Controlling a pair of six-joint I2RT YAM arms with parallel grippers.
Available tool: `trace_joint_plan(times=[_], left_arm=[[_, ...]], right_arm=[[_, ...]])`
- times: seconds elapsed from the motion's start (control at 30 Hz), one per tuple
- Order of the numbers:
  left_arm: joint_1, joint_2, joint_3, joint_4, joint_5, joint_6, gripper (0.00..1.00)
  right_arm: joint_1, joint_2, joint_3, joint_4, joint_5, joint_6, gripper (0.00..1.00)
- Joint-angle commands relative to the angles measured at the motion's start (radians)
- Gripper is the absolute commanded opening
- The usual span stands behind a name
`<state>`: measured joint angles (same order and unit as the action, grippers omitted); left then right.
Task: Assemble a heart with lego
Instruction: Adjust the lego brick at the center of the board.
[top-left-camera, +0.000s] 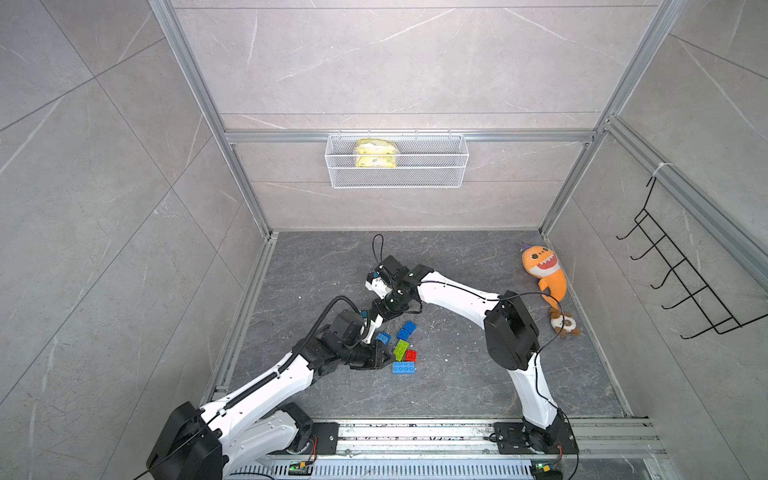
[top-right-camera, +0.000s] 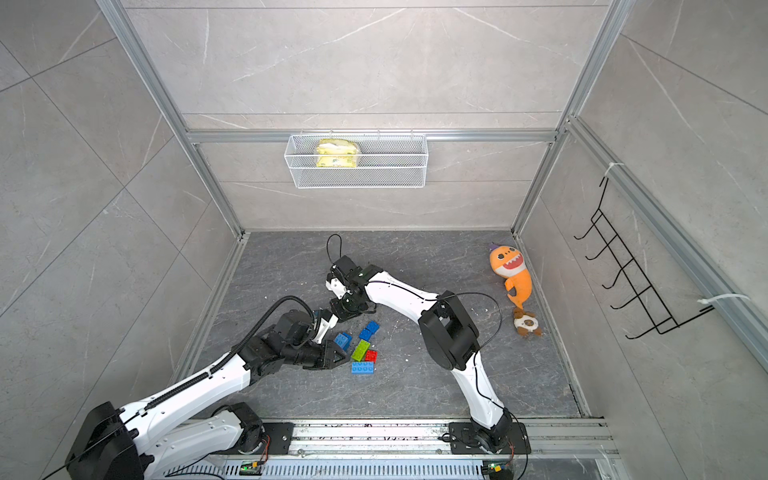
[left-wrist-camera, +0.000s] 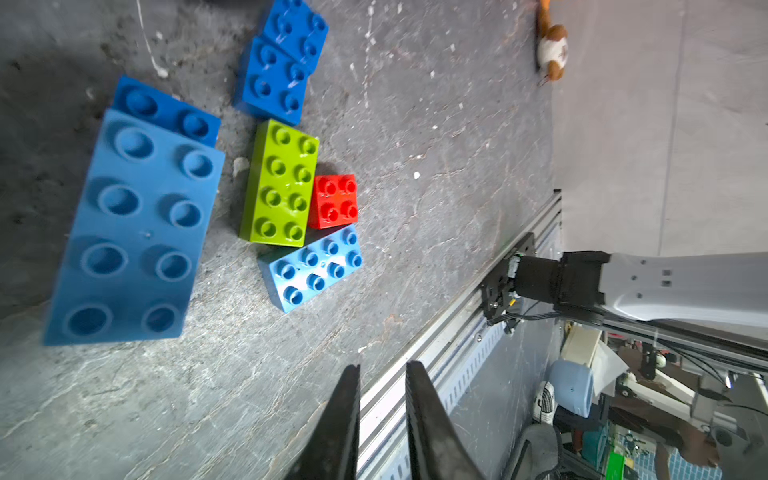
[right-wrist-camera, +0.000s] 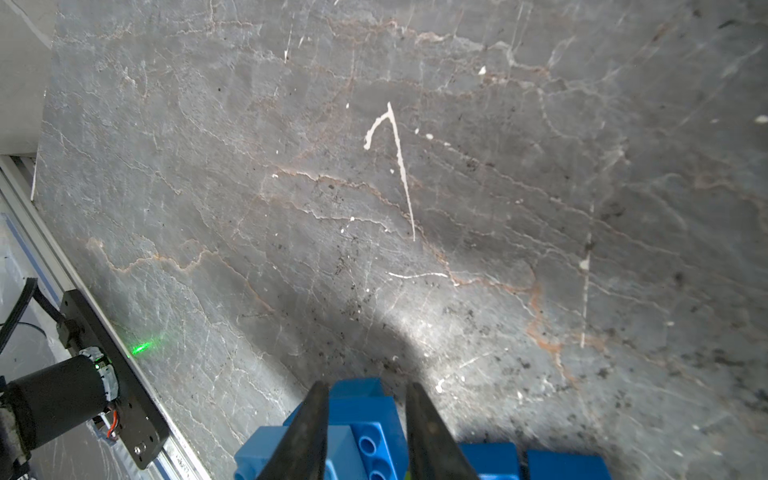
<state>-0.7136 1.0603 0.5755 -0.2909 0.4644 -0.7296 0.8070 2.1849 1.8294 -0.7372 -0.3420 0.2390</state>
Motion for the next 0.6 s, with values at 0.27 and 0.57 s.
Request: trace_joint_plan(times=[0.27, 0.57], left_arm=[[-0.009, 0.158, -0.007, 0.055, -0.166, -0.017, 0.24], [0.002, 0.245, 0.019, 0.055, -0.192, 0.011, 0.24]], right_arm=[[-0.006, 0.030, -0.015, -0.032, -0.082, -0.035, 0.34], [-0.003, 0.020, -0.088, -0.015, -0.112, -0.043, 0.34]])
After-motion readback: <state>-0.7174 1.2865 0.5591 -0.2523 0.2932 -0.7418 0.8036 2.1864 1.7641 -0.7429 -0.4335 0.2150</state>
